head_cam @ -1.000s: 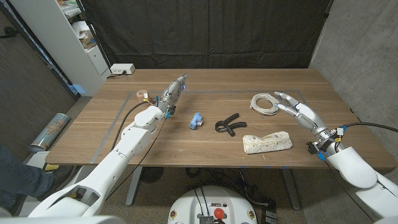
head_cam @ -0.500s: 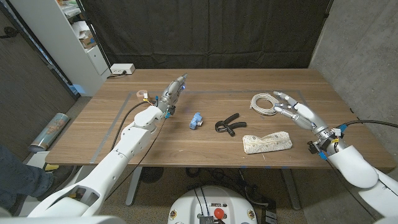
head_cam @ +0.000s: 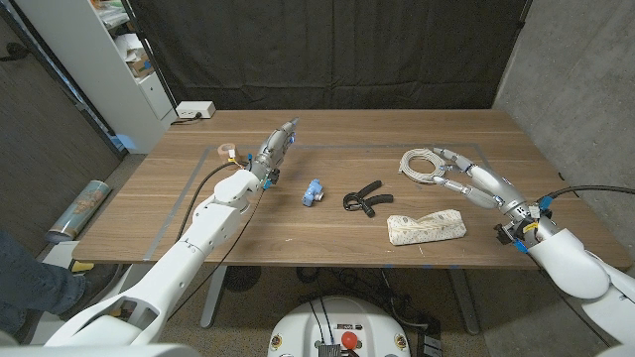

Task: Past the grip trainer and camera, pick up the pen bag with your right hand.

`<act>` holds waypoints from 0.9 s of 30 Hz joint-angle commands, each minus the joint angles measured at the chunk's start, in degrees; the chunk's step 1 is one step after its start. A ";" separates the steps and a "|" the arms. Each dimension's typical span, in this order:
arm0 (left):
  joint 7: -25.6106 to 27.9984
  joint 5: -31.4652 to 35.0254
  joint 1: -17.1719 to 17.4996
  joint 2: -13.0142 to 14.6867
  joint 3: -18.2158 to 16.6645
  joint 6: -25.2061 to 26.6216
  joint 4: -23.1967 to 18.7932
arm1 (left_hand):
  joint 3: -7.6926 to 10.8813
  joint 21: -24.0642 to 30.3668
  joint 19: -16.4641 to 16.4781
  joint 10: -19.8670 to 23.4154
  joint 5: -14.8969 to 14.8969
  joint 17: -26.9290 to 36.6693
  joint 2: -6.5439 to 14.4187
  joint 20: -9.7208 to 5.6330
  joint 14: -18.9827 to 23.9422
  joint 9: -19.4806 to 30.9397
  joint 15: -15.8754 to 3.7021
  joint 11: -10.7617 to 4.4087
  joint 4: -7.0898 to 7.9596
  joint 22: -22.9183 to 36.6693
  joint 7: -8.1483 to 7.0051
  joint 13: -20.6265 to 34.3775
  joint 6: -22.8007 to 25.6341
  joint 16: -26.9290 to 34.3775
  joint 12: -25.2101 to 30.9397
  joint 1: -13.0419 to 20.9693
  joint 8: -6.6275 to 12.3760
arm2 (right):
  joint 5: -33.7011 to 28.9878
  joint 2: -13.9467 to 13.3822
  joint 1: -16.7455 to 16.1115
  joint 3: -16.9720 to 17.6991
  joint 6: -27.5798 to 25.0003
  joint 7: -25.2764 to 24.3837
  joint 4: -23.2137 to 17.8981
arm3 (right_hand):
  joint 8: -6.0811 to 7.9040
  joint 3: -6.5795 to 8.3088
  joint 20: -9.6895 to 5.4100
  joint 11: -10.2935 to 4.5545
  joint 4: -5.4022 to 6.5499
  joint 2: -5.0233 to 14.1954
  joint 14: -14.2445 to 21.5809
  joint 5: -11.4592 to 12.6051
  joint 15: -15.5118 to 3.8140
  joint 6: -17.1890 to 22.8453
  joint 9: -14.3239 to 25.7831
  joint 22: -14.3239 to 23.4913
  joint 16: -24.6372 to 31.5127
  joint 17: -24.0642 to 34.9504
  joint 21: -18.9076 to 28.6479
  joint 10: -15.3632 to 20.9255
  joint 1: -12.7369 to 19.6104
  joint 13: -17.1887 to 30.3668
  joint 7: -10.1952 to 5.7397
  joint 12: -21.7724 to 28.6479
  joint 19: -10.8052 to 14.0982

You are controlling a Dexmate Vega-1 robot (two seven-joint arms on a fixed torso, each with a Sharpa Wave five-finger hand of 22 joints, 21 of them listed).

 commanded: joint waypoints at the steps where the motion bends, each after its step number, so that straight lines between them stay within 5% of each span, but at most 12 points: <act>1: 0.20 0.07 -0.05 -0.41 0.47 -0.14 0.04 | 0.10 -0.12 -2.72 -0.51 -0.02 0.33 0.14 0.44 -1.73 0.26 0.06 -0.22 -0.15 0.22 -0.29 0.08 -0.15 0.19 0.13 0.36 0.12 | -5.27 -0.03 -1.74 2.79 -0.90 0.83 -1.90 | -0.21 -0.02 0.25 0.07 -0.08 0.04 0.69 0.31 0.02 -0.47 0.10 0.19 0.45 0.09 -0.30 -0.23 0.16 0.21 -0.15 -0.16 0.37; 27: 0.48 0.40 -0.17 -0.65 0.91 -0.20 -0.13 | 0.02 -0.16 -3.03 -0.55 -0.07 0.34 0.17 0.71 -1.81 0.27 0.02 -0.30 -0.19 0.23 -0.32 0.08 -0.09 0.21 0.16 0.39 0.14 | -13.66 -0.30 -2.85 6.13 -2.68 4.15 -5.46 | 0.05 0.69 0.78 0.20 -1.08 0.23 0.75 1.01 0.06 -1.52 0.10 0.16 0.18 -0.06 -0.79 -0.91 2.11 0.25 -0.01 -0.30 0.57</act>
